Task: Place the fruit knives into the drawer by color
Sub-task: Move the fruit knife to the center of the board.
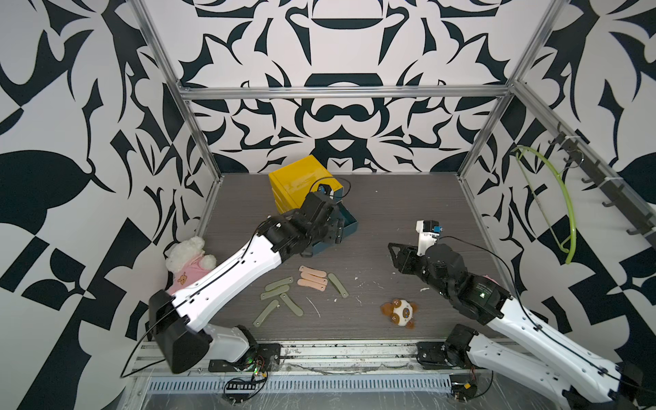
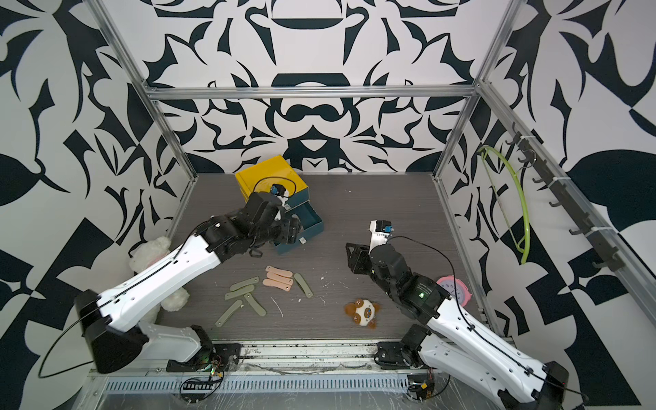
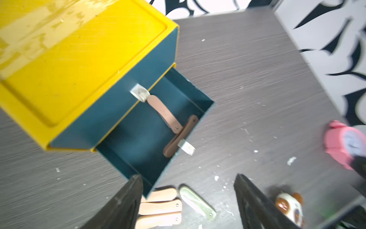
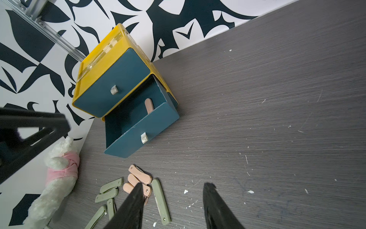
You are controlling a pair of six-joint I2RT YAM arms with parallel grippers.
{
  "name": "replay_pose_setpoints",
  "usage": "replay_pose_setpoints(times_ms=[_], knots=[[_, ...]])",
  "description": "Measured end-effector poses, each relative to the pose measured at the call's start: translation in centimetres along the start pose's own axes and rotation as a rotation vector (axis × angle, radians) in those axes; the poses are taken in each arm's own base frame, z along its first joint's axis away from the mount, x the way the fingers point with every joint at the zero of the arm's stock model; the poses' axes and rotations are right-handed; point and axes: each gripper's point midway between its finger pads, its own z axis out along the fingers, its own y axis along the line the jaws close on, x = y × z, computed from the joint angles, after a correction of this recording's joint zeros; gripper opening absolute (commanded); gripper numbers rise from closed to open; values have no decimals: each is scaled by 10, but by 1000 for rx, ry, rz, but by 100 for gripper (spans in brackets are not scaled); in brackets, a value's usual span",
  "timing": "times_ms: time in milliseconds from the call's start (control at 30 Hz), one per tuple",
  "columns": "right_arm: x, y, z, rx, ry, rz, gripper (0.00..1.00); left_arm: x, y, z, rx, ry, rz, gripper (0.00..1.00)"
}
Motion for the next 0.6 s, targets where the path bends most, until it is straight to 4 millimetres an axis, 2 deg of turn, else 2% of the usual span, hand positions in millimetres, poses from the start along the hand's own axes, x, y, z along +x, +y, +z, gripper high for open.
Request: replay_pose_setpoints(times_ms=[67,167,300,400,500,600], knots=[[1,0,1,2,2,-1,50,22,2,-6,25,7,-27,76],[1,-1,1,4,4,-1,50,63,16,-8,26,51,-81,67],[5,-3,6,15,15,-5,50,116,39,4,-14,123,-143,59],[8,-5,8,22,23,-7,50,148,59,20,-57,184,-188,53],[8,-5,9,23,24,-7,50,162,80,39,-103,211,-245,51],[8,-5,9,22,23,-7,50,161,89,58,-110,195,-284,51]])
